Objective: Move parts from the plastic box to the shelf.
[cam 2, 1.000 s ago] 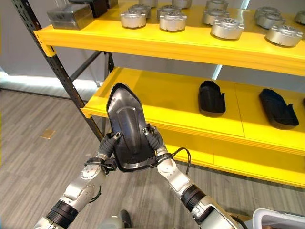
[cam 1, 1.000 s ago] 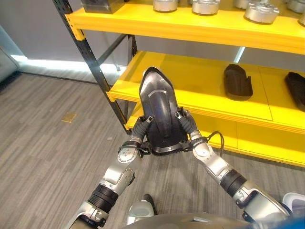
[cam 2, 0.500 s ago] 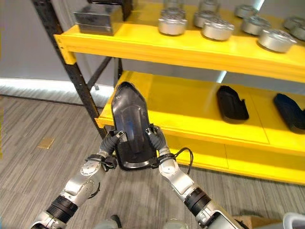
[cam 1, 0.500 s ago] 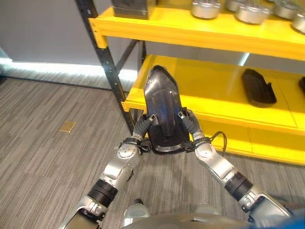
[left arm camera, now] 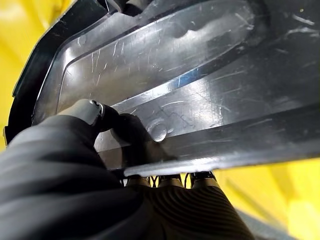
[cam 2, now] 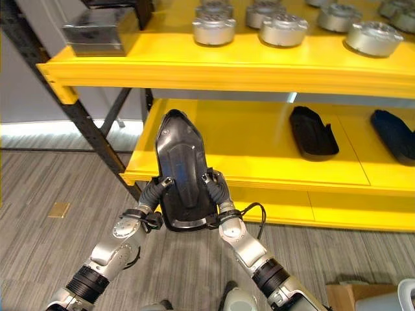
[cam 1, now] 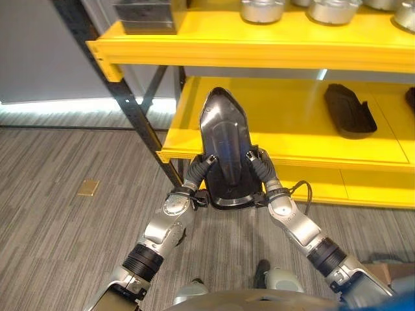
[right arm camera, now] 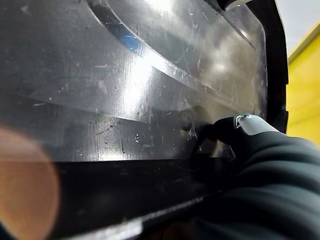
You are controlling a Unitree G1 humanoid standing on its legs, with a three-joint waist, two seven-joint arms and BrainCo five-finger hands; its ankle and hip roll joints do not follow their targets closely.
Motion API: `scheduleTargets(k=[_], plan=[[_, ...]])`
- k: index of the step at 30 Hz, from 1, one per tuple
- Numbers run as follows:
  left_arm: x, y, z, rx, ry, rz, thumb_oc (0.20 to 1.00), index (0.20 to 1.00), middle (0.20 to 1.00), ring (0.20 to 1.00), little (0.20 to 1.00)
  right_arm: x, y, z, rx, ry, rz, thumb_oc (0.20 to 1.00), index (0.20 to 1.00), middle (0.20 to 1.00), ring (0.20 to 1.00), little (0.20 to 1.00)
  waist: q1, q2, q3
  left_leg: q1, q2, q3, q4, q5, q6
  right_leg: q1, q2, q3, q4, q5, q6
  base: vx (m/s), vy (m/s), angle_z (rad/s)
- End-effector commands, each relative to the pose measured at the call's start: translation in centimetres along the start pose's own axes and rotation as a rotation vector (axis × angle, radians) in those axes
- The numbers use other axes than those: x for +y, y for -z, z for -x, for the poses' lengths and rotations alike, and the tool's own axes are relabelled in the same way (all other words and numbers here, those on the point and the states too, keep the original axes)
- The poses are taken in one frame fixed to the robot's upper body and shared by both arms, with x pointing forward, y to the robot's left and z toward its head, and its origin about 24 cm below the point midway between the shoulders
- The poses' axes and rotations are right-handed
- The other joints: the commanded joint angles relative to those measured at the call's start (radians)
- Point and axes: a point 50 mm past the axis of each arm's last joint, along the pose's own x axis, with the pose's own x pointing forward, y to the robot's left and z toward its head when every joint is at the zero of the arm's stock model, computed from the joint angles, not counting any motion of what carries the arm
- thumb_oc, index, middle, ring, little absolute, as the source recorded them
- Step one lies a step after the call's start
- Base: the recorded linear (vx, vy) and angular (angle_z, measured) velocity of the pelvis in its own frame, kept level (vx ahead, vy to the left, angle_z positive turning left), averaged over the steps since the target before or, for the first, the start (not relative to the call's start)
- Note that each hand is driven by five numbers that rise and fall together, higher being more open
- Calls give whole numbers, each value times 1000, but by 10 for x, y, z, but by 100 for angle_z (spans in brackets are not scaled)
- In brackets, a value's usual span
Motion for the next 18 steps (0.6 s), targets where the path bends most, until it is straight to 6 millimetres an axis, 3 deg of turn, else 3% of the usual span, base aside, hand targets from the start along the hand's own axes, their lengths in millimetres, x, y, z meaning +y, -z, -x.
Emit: scheduleTargets(k=[1, 5, 12, 15, 18], plan=[[-12, -33, 10, -170, 145, 23, 200, 200, 200, 200, 200, -34, -29, -18, -124, 178, -204, 200, 200, 200, 200, 200, 55, -47, -32, -16, -51, -7, 35, -64, 77, 46, -163, 40, -240, 150, 186, 177, -275, 47], [-10, -32, 14, -158, 132, 27, 200, 200, 200, 200, 200, -31, -34, -22, -136, 152, -186, 200, 200, 200, 200, 200, 73, -48, -42, -40, -28, 13, 59, -38, 52, 103, -109, -11, -270, 119, 135, 133, -197, 26], [-7, -26, 18, -139, 136, 22, 200, 200, 200, 200, 200, -32, -34, -28, -127, 140, -174, 200, 200, 200, 200, 200, 90, -50, -71, -75, 19, 16, 105, -16, 22, 178, -57, -32, -299, 51, 77, 167, -180, 10], [-5, -26, 19, -133, 150, -1, 200, 200, 200, 200, 200, -35, -35, -31, -129, 150, -168, 200, 200, 200, 200, 200, 90, -53, -70, -86, 30, 7, 151, -40, 11, 205, -35, -24, -296, 16, 61, 177, -205, 16], [-4, -29, 18, -147, 156, -17, 200, 200, 200, 200, 200, -37, -37, -35, -132, 147, -157, 200, 200, 200, 200, 200, 83, -59, -69, -100, 32, 43, 215, -69, 17, 220, -23, -35, -299, 4, 42, 134, -159, 15]])
